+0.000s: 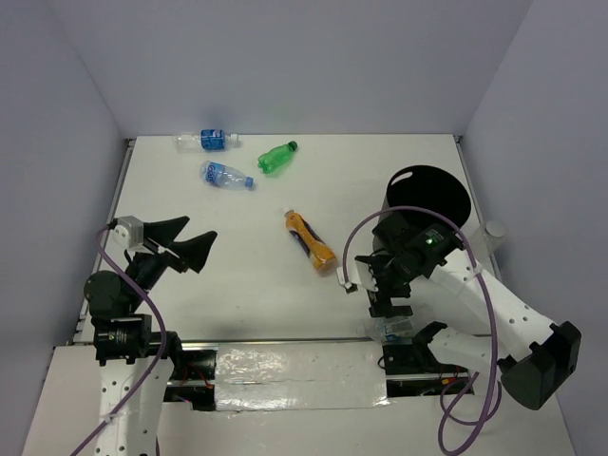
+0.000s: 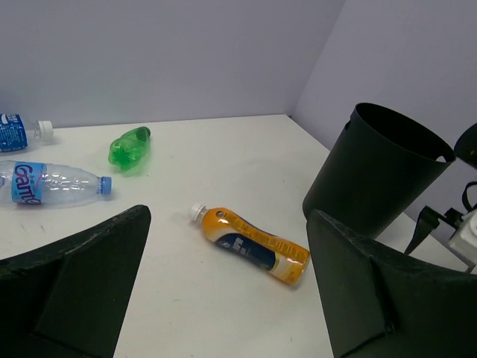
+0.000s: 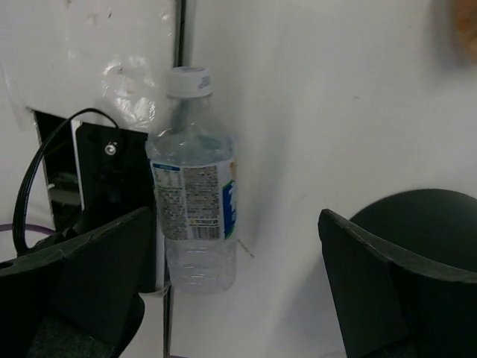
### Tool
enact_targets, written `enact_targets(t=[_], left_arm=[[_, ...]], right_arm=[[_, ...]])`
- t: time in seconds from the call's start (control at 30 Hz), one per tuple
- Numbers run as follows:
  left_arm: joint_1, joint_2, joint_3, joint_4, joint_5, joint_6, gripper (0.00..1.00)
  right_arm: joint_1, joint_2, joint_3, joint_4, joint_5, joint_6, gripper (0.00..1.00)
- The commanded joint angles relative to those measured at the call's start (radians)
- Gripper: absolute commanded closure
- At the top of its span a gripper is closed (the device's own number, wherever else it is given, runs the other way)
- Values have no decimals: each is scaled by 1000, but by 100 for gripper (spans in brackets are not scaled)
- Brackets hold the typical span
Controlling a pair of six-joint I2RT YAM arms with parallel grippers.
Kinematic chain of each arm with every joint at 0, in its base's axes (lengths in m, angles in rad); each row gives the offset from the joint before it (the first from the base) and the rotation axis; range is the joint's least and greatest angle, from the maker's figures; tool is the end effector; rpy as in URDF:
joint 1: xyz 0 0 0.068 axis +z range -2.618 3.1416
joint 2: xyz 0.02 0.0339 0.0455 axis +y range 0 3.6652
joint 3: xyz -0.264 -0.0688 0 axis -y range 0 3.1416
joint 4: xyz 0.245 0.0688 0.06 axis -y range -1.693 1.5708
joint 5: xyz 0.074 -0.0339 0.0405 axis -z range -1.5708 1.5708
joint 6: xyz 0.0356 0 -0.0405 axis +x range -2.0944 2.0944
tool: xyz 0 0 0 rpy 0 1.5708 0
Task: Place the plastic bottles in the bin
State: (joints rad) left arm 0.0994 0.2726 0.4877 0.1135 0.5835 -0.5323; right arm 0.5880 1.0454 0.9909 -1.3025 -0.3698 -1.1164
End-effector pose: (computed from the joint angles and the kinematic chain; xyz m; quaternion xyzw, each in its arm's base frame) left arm 0.0920 -0.0105 0.3290 0.0492 0.6024 -0.3307 0.7248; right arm 0.1245 0.0985 0.2837 -0.7486 0.6286 0.1491 0.1490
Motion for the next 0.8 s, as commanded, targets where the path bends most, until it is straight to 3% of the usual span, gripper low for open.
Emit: enact_targets(t=[0.0, 0.23, 0.33, 0.53, 0.77], left_arm=[[11, 10, -1, 58, 24, -28, 1], [25, 13, -4, 61, 29, -32, 1], [29, 13, -6, 63, 32, -35, 1], [31, 17, -11, 74, 35, -46, 1], [33, 27, -15, 78, 29, -61, 1]], right_arm=[[55, -19, -50, -38, 61, 18, 0], [197, -10, -193, 55, 84, 151, 0], [236, -2, -277, 176, 172, 228, 0], [286, 39, -278, 246, 163, 325, 0], [364, 220, -245, 290, 233, 460, 3]])
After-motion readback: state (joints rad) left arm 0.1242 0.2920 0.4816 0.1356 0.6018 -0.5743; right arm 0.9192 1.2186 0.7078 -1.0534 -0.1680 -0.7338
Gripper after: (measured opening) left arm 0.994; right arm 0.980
